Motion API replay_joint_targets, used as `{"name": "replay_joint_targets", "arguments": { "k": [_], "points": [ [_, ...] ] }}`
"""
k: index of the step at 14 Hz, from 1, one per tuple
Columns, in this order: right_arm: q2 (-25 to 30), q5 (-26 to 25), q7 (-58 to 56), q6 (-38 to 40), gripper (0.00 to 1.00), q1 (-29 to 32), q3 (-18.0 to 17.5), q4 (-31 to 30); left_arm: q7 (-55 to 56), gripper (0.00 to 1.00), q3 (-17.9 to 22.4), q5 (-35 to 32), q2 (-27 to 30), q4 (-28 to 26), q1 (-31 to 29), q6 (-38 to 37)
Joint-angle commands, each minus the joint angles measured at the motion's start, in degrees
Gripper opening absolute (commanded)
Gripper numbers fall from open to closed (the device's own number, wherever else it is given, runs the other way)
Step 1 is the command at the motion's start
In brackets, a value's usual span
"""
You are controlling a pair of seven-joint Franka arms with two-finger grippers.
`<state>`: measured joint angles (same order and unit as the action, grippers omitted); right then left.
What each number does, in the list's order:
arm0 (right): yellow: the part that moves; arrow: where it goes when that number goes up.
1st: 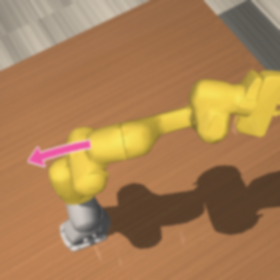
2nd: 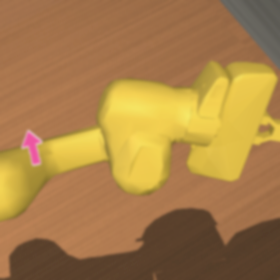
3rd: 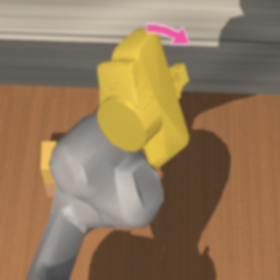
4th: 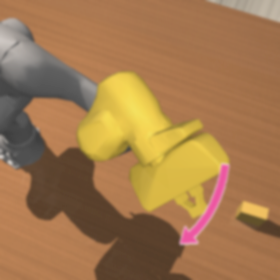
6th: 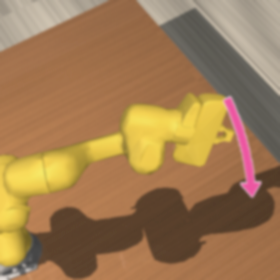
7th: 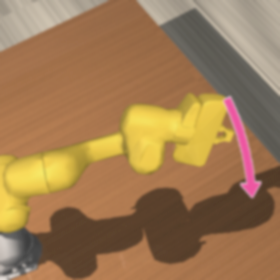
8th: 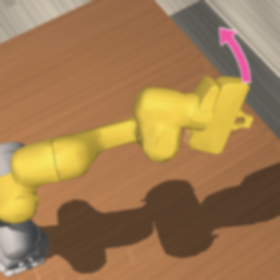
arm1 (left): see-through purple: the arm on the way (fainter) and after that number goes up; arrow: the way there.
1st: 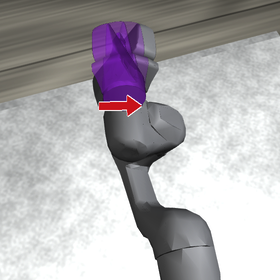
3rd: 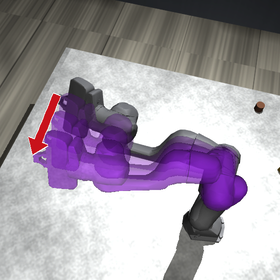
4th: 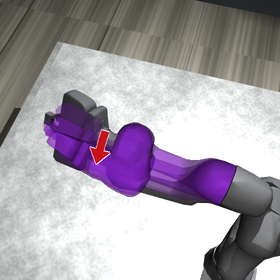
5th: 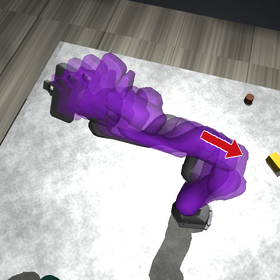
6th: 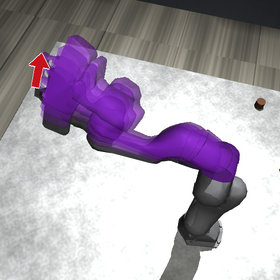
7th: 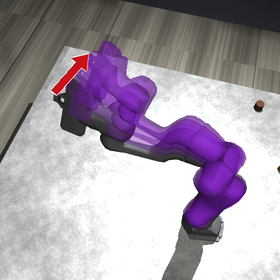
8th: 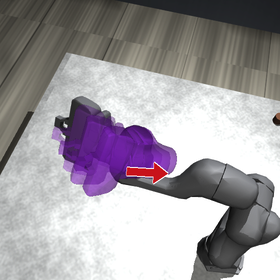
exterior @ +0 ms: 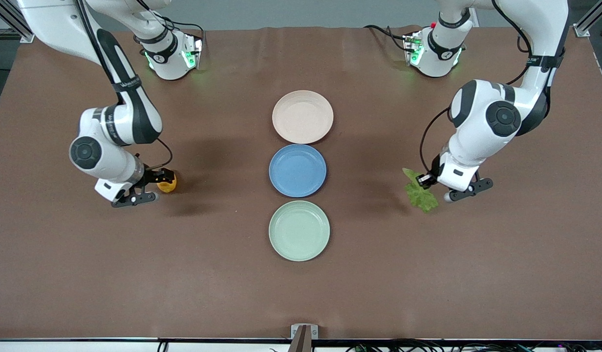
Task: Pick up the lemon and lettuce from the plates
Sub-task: 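Set the lemon on the table with the right gripper while the left gripper lowers lettuce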
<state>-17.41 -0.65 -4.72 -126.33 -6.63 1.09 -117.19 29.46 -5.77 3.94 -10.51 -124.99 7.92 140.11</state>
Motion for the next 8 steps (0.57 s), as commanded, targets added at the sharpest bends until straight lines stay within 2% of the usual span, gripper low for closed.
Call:
{"name": "replay_joint_targets", "arguments": {
  "k": [1, 4, 8],
  "points": [
    [0.19, -0.40, -0.64, 12.82, 1.00, 1.18, -0.56, 11.07, -5.27, 0.00, -0.82, -0.16, 2.60, -8.68, -2.12, 6.21],
    [0.19, -0.40, -0.20, 21.80, 1.00, 2.32, -0.47, 18.99, -11.95, 0.00, -0.73, -0.16, 1.72, -12.03, -5.19, 7.63],
    [0.19, -0.49, -0.20, 31.74, 1.00, 4.43, -0.47, 28.67, -18.46, 0.00, -0.56, -0.51, -1.52, -13.18, -8.70, 7.55]
  ]
}}
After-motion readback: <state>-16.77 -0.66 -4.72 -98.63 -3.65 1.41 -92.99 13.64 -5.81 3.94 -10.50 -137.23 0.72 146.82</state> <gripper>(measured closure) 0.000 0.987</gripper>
